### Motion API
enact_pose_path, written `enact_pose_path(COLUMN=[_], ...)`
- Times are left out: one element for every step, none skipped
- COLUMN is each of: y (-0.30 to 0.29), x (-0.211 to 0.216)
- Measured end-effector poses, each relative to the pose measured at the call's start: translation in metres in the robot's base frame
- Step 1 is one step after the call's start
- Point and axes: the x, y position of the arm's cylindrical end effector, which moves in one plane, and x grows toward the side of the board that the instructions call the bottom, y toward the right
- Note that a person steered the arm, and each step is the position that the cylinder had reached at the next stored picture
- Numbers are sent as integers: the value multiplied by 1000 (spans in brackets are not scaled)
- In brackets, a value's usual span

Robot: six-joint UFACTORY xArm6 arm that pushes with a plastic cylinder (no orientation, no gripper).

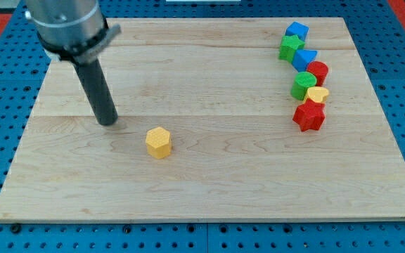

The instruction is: Push the yellow hexagon to the red star

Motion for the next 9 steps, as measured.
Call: enact_pose_path(y=[83,161,167,124,139,216,286,306,304], x=[40,47,47,48,80,76,60,60,60])
